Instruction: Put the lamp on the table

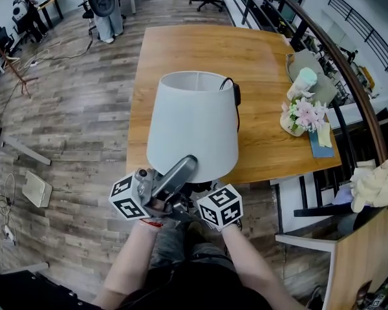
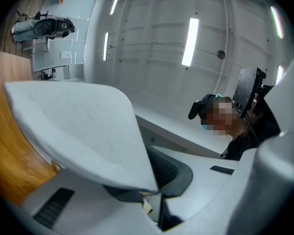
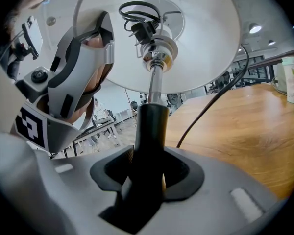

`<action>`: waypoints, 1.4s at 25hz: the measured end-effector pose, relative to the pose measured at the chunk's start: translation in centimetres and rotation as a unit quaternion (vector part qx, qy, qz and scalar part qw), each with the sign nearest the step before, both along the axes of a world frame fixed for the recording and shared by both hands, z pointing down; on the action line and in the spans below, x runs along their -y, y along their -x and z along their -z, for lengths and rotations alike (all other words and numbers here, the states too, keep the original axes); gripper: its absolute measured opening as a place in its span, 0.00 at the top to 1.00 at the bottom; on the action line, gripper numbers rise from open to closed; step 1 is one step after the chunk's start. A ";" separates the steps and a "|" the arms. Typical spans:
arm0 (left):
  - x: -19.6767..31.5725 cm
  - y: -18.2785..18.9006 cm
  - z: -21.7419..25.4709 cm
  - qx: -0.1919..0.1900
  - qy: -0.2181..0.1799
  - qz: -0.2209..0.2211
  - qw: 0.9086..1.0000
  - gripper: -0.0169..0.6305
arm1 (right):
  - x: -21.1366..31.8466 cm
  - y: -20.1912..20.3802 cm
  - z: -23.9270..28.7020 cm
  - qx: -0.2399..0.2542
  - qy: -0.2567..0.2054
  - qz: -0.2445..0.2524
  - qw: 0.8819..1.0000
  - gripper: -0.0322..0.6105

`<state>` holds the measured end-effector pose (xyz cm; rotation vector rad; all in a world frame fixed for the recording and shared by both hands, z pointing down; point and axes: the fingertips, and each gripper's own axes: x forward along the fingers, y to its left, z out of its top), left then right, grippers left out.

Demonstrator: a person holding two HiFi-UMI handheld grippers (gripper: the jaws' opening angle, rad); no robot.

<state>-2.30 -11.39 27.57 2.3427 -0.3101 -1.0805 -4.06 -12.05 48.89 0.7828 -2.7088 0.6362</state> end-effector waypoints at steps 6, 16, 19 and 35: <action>3.5 -0.5 -0.3 -0.006 0.003 -0.018 1.000 0.95 | 3.5 -0.7 -0.3 -0.006 0.000 -0.015 1.000 0.68; 10.9 0.4 -0.6 -0.010 0.010 -0.041 0.999 0.95 | 10.9 0.1 -0.6 -0.009 0.003 -0.034 0.999 0.68; 12.8 0.8 -0.9 -0.016 0.012 -0.047 0.999 0.95 | 12.9 0.3 -0.9 -0.015 0.000 -0.038 0.999 0.68; 20.4 1.1 -2.3 -0.033 0.005 -0.095 0.995 0.96 | 21.9 -0.2 -2.1 -0.045 -0.032 -0.079 0.995 0.68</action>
